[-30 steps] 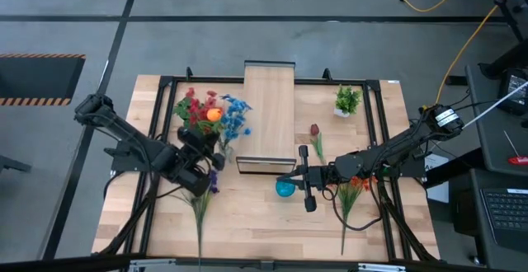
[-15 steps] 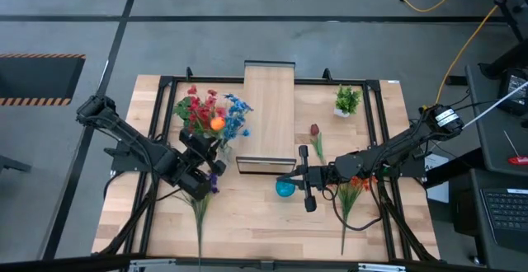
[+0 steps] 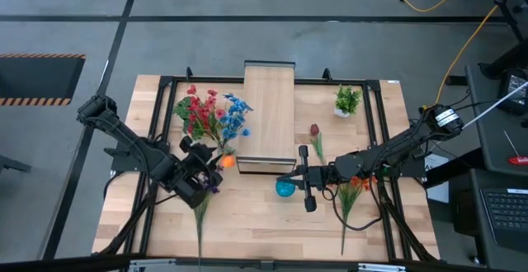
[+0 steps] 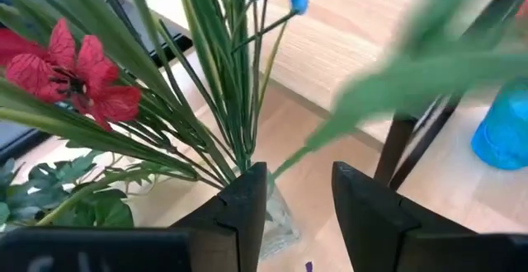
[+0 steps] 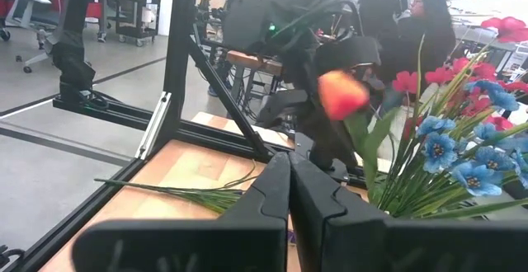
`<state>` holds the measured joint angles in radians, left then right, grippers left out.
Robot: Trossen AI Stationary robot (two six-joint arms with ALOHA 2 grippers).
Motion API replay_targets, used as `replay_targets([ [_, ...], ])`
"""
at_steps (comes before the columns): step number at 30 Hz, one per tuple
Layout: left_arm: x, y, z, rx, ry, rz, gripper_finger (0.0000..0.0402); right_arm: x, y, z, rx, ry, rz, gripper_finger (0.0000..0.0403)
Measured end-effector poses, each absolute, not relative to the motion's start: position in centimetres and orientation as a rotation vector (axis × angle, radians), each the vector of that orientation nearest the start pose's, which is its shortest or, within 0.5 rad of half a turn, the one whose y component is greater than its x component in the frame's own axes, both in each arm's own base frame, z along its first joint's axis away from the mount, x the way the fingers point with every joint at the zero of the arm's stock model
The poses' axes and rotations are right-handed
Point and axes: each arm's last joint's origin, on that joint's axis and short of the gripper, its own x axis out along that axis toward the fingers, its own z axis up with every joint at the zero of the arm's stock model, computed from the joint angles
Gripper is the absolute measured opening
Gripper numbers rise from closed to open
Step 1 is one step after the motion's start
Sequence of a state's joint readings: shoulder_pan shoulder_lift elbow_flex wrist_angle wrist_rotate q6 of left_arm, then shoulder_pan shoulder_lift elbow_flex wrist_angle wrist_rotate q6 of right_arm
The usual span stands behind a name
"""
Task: Pick and place flowers into a vace then onto a shelf
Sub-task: Put the purple flowers into the blue vase
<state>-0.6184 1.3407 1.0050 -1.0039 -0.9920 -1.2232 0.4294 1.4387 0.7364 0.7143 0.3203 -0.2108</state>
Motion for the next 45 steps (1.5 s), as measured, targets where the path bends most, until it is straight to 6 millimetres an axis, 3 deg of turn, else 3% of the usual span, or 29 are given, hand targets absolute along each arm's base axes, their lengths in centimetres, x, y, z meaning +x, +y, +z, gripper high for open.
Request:
replay_targets([
  [16,19.5,-12.5,25.3,-0.055,0.697,0.626,0.0128,28.2,11.9,25.4,-0.177,-0.019,0.108,0.0006],
  [28,17.1,-15.7,25.2,-0.037,0.723,0.453,0.0067,28.2,11.9,24.9,-0.150,0.025,0.111,0.0006],
  [36,15.3,-17.4,25.4,-0.034,0.627,0.404,0.0035,28.2,11.9,24.9,-0.151,0.025,0.112,0.0006],
  [42,14.7,-17.6,25.5,0.086,0.361,0.469,0.0025,28.2,11.9,24.9,-0.152,0.025,0.111,0.0006],
  [45,14.6,-17.5,25.0,0.078,0.378,0.469,0.0024,28.2,11.9,24.9,-0.152,0.025,0.111,0.0006],
])
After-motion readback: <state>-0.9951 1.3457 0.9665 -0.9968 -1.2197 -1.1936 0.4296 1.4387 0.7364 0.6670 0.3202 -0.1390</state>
